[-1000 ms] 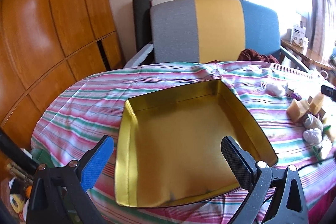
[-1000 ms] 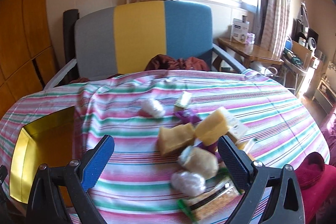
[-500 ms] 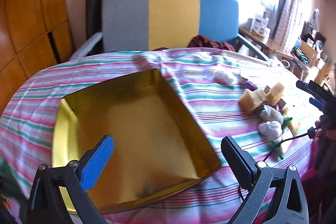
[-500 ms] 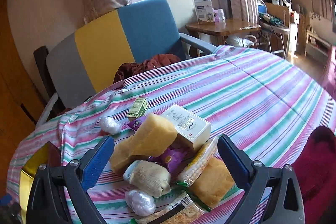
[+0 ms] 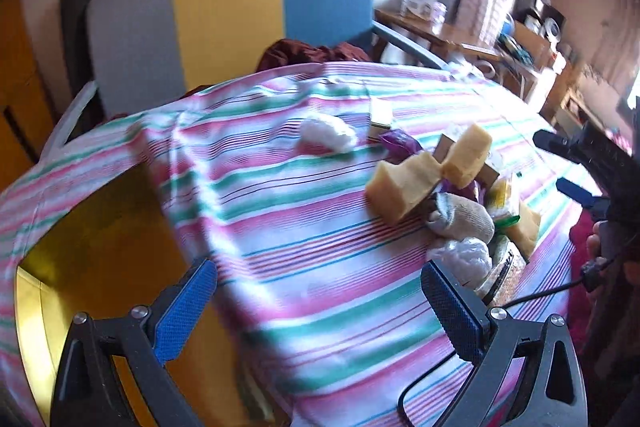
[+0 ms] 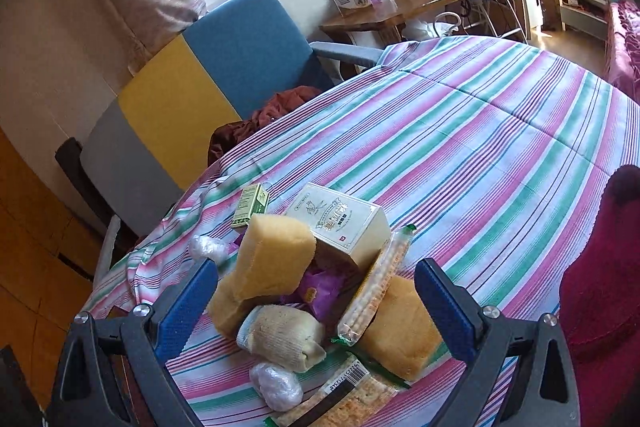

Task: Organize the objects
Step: 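Move both tools from the gold tray toward the pile of items, then grasp a yellow sponge with the left gripper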

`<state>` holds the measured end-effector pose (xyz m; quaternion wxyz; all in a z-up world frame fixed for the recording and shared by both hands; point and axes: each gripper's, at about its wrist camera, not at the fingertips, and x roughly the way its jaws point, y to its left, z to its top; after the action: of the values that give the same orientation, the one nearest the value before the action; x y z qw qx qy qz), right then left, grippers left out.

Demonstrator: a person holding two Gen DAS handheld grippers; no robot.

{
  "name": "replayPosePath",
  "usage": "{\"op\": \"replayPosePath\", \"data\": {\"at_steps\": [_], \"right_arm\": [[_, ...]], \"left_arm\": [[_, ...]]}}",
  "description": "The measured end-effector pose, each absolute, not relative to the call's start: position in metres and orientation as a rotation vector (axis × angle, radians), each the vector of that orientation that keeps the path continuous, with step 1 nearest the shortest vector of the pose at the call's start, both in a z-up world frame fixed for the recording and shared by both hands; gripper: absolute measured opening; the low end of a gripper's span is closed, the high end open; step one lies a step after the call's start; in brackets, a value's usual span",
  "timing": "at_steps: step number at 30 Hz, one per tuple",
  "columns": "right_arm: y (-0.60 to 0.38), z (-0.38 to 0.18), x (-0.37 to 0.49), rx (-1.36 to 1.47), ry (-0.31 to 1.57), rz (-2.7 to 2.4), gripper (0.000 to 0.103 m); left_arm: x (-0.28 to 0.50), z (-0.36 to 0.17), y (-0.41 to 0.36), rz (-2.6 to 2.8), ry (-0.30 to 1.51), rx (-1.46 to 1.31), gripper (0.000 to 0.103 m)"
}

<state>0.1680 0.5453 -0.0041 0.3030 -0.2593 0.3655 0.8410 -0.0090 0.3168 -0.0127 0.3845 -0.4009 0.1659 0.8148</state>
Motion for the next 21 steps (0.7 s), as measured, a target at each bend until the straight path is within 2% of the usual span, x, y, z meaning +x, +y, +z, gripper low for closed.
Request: {"op": "replayPosePath", "data": {"at_steps": [4, 9, 14, 18, 20, 21], "right_arm": [[0.548, -0.008, 0.168, -0.696, 1.012, 2.226, 0.101], [0.549, -0.011, 0.165, -0.708, 1.037, 2.232, 0.101], [0.551, -0.016, 0.159, -0.741, 1.059, 2.232, 0.101], [0.551, -0.016, 0.155, -0.752, 1.051, 2.236, 0.101], [0.552, -0.017, 0.155, -0.754, 1.05, 2.231, 0.101], [0.553, -0.017, 0.156, -0.754, 1.053, 2.228, 0.101]], "left_arm": [[-0.009, -0.022, 0.357, 2.006, 0.535, -0.968, 0.102], [-0.006, -0.035, 0.404, 1.899, 0.684, -0.854, 0.095], [-0.019, -0.05, 0.44, 1.832, 0.719, -0.858, 0.094], [-0.03, -0.061, 0.458, 1.793, 0.694, -0.904, 0.087], [-0.033, -0.068, 0.466, 1.778, 0.694, -0.925, 0.077], [-0.035, -0.072, 0.467, 1.761, 0.677, -0.95, 0.062]]}}
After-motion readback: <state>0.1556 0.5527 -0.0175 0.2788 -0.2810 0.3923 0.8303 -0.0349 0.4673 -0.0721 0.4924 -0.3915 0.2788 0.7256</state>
